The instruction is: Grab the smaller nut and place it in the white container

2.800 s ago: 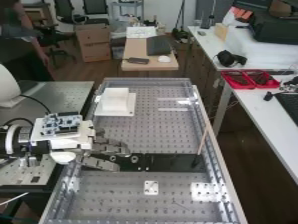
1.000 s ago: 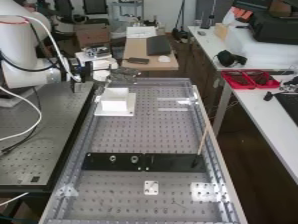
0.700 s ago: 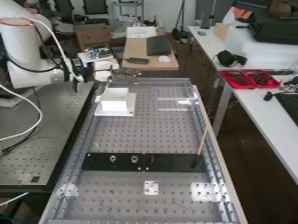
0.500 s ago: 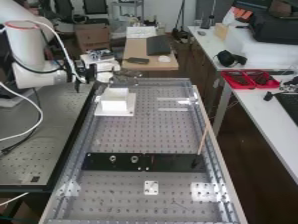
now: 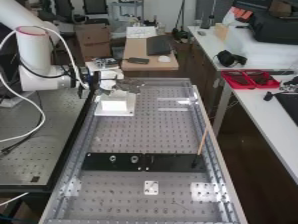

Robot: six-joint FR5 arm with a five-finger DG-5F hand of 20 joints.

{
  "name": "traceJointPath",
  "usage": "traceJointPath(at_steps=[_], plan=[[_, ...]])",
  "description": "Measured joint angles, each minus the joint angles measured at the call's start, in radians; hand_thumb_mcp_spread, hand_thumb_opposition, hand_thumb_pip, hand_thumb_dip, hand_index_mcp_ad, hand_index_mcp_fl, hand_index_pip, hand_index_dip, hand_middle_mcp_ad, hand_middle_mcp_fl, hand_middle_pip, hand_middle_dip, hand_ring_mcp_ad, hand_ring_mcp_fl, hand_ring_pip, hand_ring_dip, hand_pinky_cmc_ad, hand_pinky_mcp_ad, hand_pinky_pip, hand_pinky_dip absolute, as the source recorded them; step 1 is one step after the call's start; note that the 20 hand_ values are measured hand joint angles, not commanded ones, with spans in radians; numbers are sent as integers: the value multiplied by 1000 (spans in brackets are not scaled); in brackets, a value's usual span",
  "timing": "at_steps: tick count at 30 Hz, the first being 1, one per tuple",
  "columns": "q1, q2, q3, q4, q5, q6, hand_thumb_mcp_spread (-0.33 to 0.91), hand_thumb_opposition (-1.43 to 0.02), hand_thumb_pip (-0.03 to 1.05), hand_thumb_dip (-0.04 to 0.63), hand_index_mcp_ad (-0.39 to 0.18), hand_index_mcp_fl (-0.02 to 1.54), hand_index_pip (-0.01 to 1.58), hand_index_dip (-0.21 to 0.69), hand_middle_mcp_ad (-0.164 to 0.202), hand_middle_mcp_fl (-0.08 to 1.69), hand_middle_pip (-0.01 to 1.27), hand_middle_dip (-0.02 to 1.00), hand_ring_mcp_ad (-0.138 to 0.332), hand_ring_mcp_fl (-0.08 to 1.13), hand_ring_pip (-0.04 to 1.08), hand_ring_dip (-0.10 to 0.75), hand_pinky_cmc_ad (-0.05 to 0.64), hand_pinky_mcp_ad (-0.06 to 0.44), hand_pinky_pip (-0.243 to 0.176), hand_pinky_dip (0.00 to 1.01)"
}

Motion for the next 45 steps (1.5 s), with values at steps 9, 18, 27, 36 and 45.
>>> traceJointPath(at_steps=[9, 18, 27, 36, 45], plan=[[-23, 26, 31, -90, 5, -19, 497, -899, 567, 286, -222, 75, 1314, 248, 75, 138, 134, 220, 113, 14, 93, 87, 337, 279, 3, 195], [-94, 94, 100, -160, -39, 4, 452, -881, 635, 283, -225, 21, 1213, 188, 70, 86, 134, 220, 112, 12, 94, 86, 340, 278, -28, 251], [-272, 141, 292, -266, -119, 38, 407, -853, 583, 269, -199, 23, 1061, 141, 68, 96, 138, 220, 113, 12, 94, 86, 340, 279, -47, 311], [-393, 121, 498, -393, -102, 55, 370, -785, 511, 220, -143, 17, 721, 138, 75, 99, 134, 220, 117, 12, 93, 86, 340, 279, -58, 429], [-385, 39, 698, -495, 195, 73, 335, -747, 457, 185, -108, 35, 339, 138, 73, 94, 138, 220, 126, 12, 94, 86, 340, 281, -63, 520]])
